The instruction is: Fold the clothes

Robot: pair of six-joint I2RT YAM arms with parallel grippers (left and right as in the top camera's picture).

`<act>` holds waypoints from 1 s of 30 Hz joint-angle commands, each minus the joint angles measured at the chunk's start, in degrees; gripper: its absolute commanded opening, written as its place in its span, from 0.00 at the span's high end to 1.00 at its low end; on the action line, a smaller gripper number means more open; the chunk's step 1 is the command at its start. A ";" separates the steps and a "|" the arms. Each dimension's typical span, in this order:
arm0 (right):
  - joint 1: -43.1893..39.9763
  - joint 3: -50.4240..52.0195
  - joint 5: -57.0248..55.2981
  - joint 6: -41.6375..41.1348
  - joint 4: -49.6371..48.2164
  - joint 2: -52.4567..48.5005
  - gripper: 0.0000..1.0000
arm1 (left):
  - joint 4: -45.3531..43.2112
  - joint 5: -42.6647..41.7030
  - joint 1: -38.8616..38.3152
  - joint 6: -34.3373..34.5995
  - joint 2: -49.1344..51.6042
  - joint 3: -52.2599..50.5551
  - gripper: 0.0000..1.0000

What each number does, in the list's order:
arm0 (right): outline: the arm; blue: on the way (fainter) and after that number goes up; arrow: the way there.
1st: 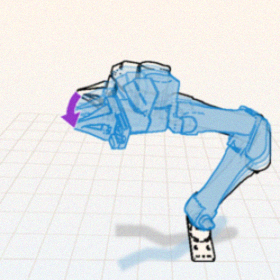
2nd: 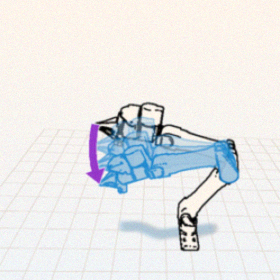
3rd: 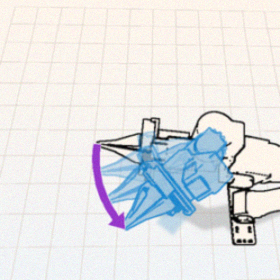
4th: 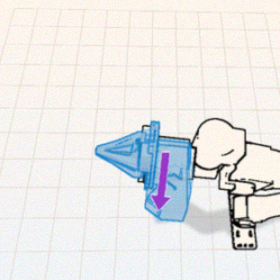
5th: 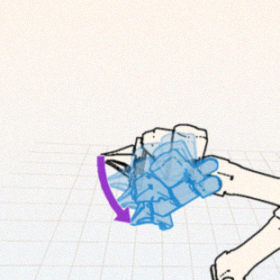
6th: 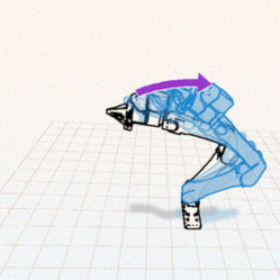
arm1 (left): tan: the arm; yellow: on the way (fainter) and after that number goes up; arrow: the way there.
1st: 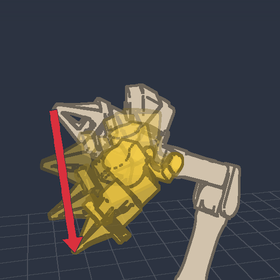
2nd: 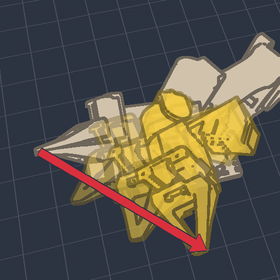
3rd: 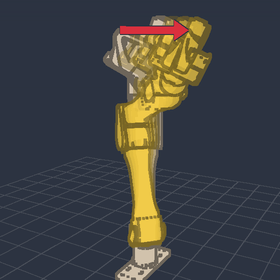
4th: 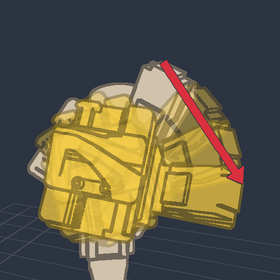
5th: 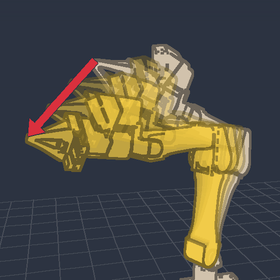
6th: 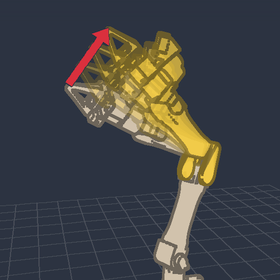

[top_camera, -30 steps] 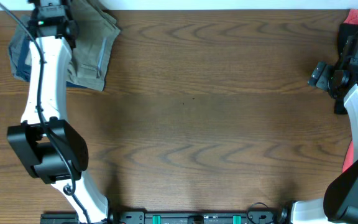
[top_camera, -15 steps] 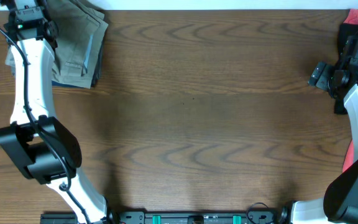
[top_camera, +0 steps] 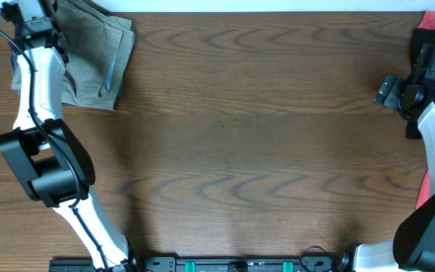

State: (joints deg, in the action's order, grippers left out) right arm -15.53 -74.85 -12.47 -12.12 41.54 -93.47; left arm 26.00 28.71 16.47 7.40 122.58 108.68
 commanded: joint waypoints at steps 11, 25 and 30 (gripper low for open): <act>-0.48 -0.33 -0.61 0.17 0.04 0.57 0.01 | 4.52 1.33 -0.28 -3.85 -5.51 1.33 0.02; -0.48 -0.33 -0.61 0.17 0.04 0.57 0.01 | 28.17 -28.35 -6.40 13.33 -21.07 1.25 0.02; -0.48 -0.33 -0.61 0.17 0.04 0.57 0.01 | 36.13 -29.18 -9.70 13.29 -27.50 -2.64 0.02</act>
State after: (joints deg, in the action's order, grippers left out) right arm -15.53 -74.85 -12.45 -12.12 41.54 -93.47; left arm 60.40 3.73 8.67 18.26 98.80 108.25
